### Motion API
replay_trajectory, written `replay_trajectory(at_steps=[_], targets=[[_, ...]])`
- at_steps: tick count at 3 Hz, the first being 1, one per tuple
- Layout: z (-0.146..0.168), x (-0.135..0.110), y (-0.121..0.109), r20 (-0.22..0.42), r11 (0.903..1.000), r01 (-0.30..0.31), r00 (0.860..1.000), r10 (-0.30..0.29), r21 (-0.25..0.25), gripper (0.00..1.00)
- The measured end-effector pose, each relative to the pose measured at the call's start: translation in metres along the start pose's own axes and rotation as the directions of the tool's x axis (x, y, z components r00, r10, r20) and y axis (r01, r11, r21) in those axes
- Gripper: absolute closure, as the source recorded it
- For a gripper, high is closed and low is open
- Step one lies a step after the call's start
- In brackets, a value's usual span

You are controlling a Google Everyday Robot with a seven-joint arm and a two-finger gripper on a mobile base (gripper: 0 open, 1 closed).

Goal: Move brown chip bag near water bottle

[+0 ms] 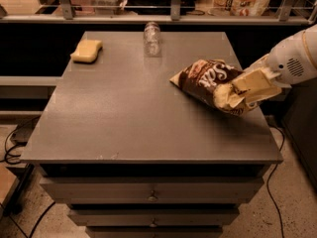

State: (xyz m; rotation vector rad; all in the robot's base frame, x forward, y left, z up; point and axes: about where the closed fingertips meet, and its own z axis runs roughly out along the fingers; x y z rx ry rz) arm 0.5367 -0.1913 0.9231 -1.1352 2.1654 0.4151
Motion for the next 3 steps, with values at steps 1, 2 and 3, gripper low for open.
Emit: replay_trajectory(at_steps=[1,2,3], targets=[[-0.0175,-0.0279,-0.0239,0.071,0.9994,0.007,0.997,-0.009,0.034,1.0],[-0.0223,-0.0337,-0.0286,0.088,0.9987,-0.003,0.996,-0.001,0.05,1.0],[-0.0161,-0.0261,-0.0318,0.097,0.9956,-0.068,0.993,0.062,0.064,1.0]])
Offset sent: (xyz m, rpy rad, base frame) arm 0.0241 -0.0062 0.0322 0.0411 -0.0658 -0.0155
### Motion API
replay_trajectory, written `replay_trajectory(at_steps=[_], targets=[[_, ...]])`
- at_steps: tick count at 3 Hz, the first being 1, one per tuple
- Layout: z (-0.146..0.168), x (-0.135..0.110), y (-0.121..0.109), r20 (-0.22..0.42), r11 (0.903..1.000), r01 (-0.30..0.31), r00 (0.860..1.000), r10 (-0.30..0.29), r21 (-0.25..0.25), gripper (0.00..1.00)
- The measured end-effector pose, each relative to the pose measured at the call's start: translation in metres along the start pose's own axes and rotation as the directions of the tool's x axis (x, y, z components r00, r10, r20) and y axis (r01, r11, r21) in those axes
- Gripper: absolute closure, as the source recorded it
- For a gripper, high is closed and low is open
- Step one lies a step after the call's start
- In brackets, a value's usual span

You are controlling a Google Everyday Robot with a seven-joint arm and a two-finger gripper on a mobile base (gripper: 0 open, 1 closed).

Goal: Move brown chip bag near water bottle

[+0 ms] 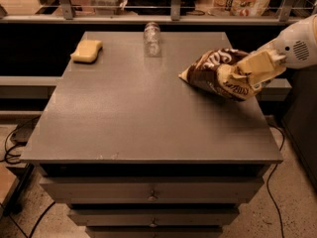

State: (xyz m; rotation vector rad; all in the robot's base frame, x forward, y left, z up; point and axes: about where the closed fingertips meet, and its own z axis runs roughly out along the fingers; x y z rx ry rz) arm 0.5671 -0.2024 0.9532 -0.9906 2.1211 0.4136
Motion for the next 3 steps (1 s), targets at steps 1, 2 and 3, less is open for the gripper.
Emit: replay_trajectory(at_steps=[1,2,3], targets=[[0.022,-0.012,-0.019,0.064,0.9955,-0.085,0.995,0.082,0.043,1.0],[0.052,-0.037,-0.058,0.165,0.9725,-0.193,0.971,0.171,0.13,1.0],[0.069,-0.052,-0.08,0.216,0.9512,-0.248,0.954,0.207,0.184,1.0]])
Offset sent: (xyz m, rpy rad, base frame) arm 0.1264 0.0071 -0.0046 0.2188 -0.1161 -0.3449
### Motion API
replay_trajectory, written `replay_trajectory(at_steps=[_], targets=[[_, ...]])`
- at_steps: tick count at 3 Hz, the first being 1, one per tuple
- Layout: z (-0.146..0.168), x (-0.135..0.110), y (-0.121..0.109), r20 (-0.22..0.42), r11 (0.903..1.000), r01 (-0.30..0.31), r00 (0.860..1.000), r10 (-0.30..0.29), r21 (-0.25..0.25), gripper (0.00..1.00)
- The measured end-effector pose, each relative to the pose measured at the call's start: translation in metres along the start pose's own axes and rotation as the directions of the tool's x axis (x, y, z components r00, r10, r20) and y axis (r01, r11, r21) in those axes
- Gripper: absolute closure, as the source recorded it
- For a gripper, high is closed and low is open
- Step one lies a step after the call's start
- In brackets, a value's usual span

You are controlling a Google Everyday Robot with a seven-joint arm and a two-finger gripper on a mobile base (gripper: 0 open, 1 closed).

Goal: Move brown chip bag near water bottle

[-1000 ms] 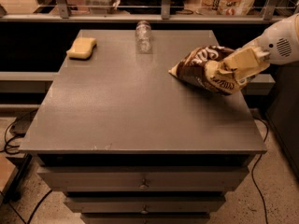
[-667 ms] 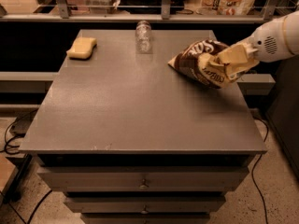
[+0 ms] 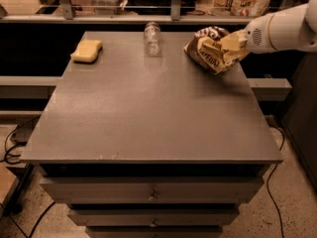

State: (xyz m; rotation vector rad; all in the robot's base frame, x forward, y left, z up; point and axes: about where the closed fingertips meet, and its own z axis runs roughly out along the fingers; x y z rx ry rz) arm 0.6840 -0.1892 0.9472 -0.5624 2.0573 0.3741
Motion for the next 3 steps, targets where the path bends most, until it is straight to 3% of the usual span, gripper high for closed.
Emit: replay_trajectory(at_steps=[1,2,3], targets=[[0.034,-0.013,-0.002,0.017,0.9996,-0.025,1.0,0.025,-0.013,0.82],[0.078,-0.026,0.01,0.0,0.9967,-0.017,1.0,0.017,-0.079,0.5],[0.098,-0.034,0.019,-0.012,0.9933,-0.002,1.0,0.001,-0.116,0.27]])
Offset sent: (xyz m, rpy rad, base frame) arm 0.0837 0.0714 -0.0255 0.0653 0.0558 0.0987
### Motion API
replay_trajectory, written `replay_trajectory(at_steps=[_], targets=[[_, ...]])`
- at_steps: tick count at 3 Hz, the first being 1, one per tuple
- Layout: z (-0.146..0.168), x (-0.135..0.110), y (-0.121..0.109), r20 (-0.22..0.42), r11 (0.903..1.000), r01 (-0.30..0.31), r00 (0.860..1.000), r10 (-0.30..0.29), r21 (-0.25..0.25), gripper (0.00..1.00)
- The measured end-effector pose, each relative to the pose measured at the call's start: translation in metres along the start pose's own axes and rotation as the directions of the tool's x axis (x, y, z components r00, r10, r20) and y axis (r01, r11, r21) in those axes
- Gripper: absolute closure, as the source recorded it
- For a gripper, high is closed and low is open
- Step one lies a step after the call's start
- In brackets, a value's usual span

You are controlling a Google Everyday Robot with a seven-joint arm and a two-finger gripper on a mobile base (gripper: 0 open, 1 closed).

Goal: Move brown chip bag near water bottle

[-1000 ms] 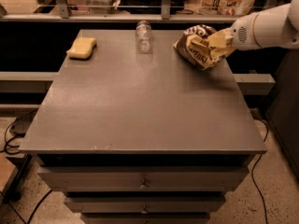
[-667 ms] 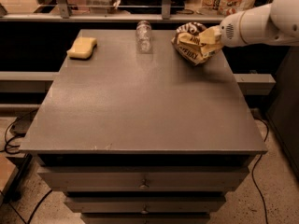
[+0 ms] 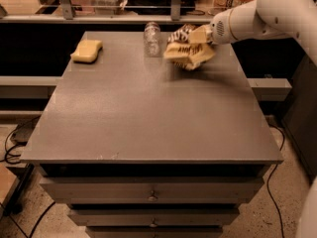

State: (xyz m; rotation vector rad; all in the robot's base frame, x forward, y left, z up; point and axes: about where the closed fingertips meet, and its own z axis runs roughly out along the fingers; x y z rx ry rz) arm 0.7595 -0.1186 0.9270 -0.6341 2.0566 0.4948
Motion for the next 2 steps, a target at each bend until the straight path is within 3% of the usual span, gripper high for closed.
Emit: replay_trajectory(at_steps=[1,2], targets=[[0.0014,0.0002,0.0013,0.0,1.0,0.0,1.0,0.0,-0.002,0.04],[0.0028,0.0007,0.0021,-0.002,1.0,0.0,1.0,0.0,-0.004,0.0]])
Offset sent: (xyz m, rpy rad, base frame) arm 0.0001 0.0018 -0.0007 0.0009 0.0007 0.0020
